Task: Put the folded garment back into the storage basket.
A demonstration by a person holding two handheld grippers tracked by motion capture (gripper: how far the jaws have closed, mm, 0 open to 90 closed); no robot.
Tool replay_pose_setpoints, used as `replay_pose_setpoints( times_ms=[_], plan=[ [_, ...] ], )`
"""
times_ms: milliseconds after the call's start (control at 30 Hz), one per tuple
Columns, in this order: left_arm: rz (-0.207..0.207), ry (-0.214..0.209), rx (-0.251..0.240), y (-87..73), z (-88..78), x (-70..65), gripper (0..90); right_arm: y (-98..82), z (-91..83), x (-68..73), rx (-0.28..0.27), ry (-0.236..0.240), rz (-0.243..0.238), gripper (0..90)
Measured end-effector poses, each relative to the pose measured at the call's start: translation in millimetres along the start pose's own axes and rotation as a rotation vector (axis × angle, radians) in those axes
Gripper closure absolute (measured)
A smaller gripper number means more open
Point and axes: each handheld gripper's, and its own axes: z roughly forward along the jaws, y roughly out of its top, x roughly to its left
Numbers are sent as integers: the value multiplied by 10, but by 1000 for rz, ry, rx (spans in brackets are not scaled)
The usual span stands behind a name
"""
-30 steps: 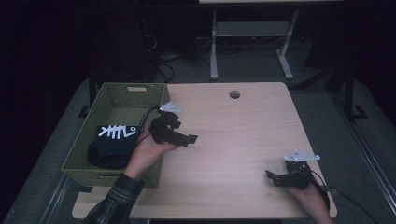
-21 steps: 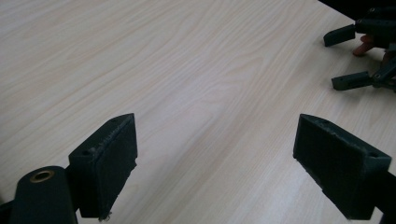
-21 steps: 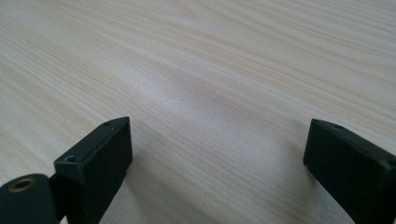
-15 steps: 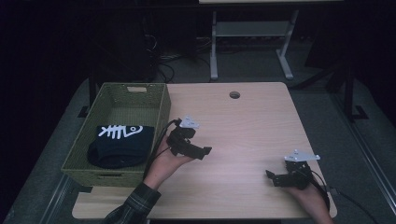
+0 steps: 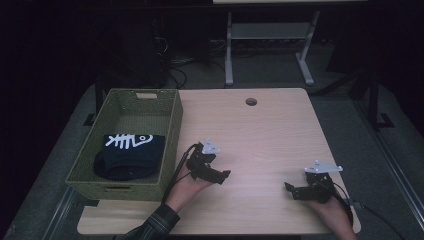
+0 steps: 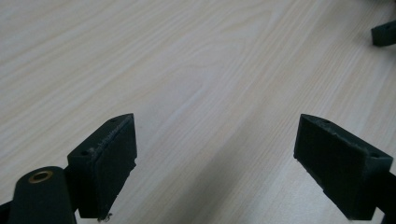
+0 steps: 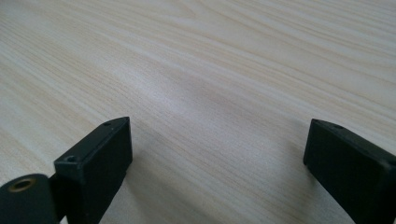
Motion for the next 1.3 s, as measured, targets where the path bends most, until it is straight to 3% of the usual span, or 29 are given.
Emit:
replay_pose_setpoints(
  times_ms=[167, 600, 667, 867, 1300],
  plan=[
    [11, -7, 20, -86, 98, -4, 128, 0, 0, 0, 0, 0, 0, 76],
    [72, 32, 22, -220, 265, -43, 127, 1, 0, 2, -1, 0, 2, 76],
    [63, 18, 32, -247, 295, -54, 128, 0, 0, 1, -1, 0, 2, 75],
    [69, 1, -24, -313, 300, -38, 126, 0, 1, 2, -1, 0, 2, 75],
    [70, 0, -23, -313, 299, -35, 127, 0, 0, 2, -1, 0, 3, 75]
  ],
)
